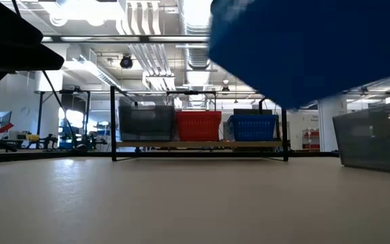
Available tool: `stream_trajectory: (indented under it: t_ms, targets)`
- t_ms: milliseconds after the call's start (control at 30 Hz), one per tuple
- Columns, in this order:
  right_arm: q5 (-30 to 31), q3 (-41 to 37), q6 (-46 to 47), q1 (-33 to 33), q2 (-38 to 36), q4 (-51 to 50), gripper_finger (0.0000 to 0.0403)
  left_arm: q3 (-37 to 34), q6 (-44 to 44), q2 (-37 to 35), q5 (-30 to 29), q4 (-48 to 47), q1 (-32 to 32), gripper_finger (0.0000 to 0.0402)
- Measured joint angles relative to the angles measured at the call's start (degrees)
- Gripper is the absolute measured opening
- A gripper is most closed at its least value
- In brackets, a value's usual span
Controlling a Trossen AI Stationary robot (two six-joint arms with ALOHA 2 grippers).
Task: Stack baskets on shelf by color
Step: Stack the blue bin on the other blue bins on the shelf
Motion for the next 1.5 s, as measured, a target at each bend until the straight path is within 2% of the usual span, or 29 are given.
stream_trajectory:
  t_ms: [233, 367, 600, 733, 1033, 1267, 1500]
  targets:
    - [8.1, 4.9, -16.1, -14.0, -0.3, -15.8, 0.0011, 0.0, 0.0, 0.0, 0.0, 0.1, 0.0, 0.0167]
    - [12.4, 4.9, -24.0, -24.6, -2.9, -20.6, 0.0011, 0.0, -0.3, 0.0, 0.0, 0.1, 0.0, 0.0167]
    - [12.8, 3.1, -29.3, -45.0, -8.9, -21.2, 0.0011, 0.0, -0.4, 0.0, 0.1, 0.3, 0.0, 0.0167]
    - [11.2, 0.8, -32.1, -53.0, -9.7, -20.1, 0.0011, 0.0, -0.4, 0.0, 0.1, 0.4, 0.0, 0.0167]
    - [7.3, -6.2, -37.6, -61.0, -9.7, -14.5, 0.0011, 0.0, -0.4, 0.0, 0.3, 0.3, 0.0, 0.0167]
    - [3.3, -12.2, -38.1, -62.2, -10.5, -12.4, 0.0011, 0.0, -0.4, 0.0, 0.3, 0.3, 0.0, 0.0167]
    - [0.6, -14.7, -38.3, -62.3, -10.5, -8.4, 0.0011, 0.0, -0.4, 0.0, 0.3, 0.6, 0.0, 0.0167]
